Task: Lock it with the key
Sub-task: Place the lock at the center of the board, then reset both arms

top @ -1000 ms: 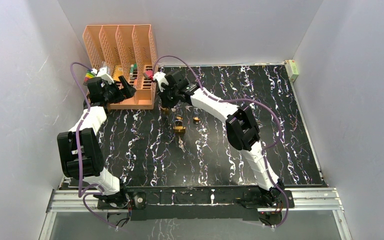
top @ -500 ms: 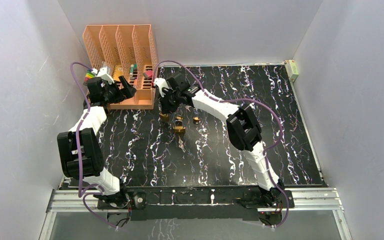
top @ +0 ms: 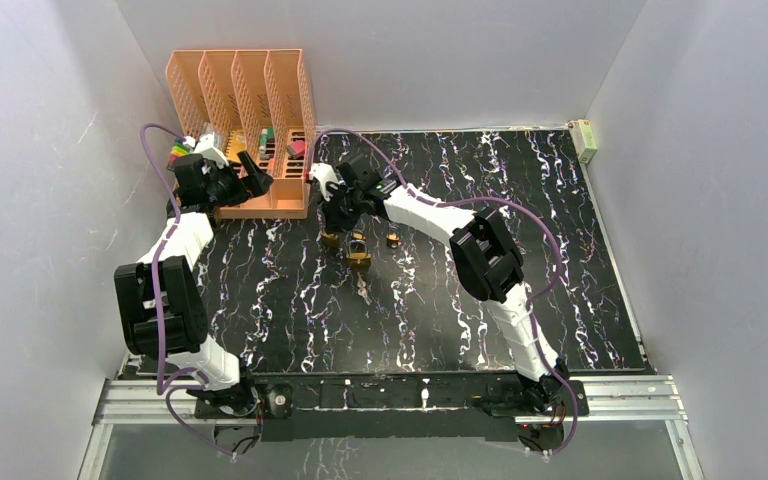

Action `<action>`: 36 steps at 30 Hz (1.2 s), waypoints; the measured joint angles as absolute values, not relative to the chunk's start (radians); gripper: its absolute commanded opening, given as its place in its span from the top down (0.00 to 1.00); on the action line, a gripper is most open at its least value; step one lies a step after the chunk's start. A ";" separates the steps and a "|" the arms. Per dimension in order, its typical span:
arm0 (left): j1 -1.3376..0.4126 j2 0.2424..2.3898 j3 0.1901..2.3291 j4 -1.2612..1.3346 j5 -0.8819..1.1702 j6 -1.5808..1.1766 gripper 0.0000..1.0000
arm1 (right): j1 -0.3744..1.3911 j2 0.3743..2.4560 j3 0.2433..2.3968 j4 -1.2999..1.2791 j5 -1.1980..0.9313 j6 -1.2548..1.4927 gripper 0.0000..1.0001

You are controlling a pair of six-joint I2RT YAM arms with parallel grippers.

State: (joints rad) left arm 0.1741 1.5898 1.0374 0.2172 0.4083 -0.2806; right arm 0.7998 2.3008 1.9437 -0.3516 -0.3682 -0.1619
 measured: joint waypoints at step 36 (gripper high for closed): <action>0.175 1.231 0.939 0.281 0.644 -0.308 0.02 | 0.623 1.451 1.434 -0.154 -0.132 0.101 0.02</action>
State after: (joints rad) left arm 0.1749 1.2313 0.9389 0.2812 0.6436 -0.3082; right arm 0.6228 1.4512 1.4344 -0.1542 -0.1320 0.1014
